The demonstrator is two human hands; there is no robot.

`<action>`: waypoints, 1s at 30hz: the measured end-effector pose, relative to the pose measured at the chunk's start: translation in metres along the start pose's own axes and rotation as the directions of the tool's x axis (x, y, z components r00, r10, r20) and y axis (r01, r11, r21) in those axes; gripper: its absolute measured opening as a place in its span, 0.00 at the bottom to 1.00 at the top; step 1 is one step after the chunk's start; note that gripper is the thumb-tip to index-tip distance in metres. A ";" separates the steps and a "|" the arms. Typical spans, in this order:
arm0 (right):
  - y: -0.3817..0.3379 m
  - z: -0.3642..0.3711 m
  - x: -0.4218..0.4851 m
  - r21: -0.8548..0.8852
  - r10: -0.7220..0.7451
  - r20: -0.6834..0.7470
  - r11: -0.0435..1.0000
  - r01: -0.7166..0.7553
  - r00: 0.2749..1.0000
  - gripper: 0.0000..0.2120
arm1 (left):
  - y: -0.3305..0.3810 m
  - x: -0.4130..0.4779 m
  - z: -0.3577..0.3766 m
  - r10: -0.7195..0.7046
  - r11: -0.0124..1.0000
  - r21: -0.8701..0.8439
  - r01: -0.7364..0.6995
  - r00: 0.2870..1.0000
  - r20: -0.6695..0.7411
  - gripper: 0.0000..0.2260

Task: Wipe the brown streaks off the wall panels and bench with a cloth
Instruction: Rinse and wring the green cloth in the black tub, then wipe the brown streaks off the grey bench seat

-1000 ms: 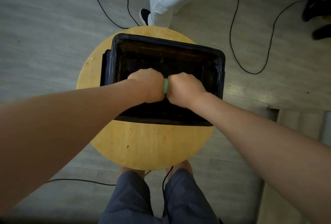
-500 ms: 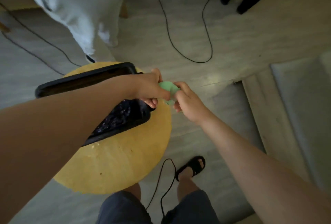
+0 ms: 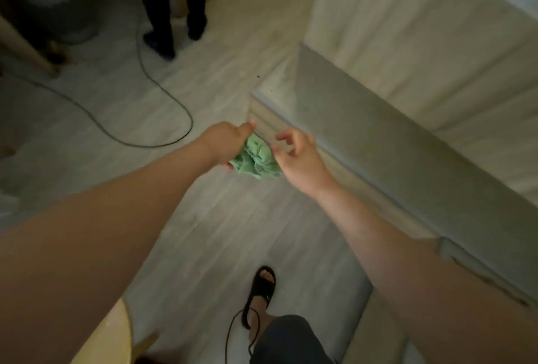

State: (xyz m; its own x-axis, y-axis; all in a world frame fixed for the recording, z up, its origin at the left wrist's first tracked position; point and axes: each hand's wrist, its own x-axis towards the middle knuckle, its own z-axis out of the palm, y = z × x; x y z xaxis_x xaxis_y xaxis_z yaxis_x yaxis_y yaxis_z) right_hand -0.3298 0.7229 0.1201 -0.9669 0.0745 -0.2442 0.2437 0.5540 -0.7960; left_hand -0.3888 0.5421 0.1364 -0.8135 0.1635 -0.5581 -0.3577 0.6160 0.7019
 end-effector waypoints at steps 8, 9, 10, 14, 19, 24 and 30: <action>0.033 -0.158 0.031 0.390 0.121 -0.135 0.919 -0.059 0.983 0.09 | 0.188 0.035 0.067 0.137 0.990 0.013 -0.143 0.964 0.226 0.34; 0.037 -0.168 0.038 0.467 0.181 -0.152 0.880 -0.090 0.972 0.06 | 0.198 0.040 0.066 0.170 0.980 0.046 -0.192 0.941 0.293 0.32; 0.044 -0.176 0.046 0.507 0.232 -0.173 0.854 -0.115 0.957 0.04 | 0.206 0.045 0.063 0.192 0.972 0.058 -0.226 0.916 0.353 0.31; 0.064 -0.195 0.079 0.500 0.389 -0.307 0.842 -0.201 0.868 0.07 | 0.235 0.084 0.059 0.211 0.956 0.094 -0.278 0.874 0.438 0.29; 0.043 -0.197 0.124 0.594 0.355 -0.290 0.795 -0.123 0.889 0.14 | 0.254 0.144 0.038 0.322 0.802 0.336 -0.493 0.831 0.453 0.40; 0.022 -0.183 0.193 0.525 0.271 -0.202 0.841 -0.130 0.941 0.30 | 0.273 0.220 0.003 0.301 0.789 0.374 -0.487 0.838 0.456 0.39; 0.002 -0.147 0.284 0.458 0.349 -0.330 0.872 -0.175 0.877 0.24 | 0.292 0.315 -0.045 0.134 0.982 0.018 -0.188 0.760 0.637 0.19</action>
State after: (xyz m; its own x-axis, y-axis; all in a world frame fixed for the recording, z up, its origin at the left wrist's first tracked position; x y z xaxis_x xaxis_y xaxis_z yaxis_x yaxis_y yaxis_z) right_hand -0.6154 0.8673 0.1308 -0.7881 0.5323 -0.3092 0.4161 0.0904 -0.9048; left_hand -0.7697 0.7385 0.1855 -0.3738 0.6971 -0.6119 -0.1905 0.5879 0.7862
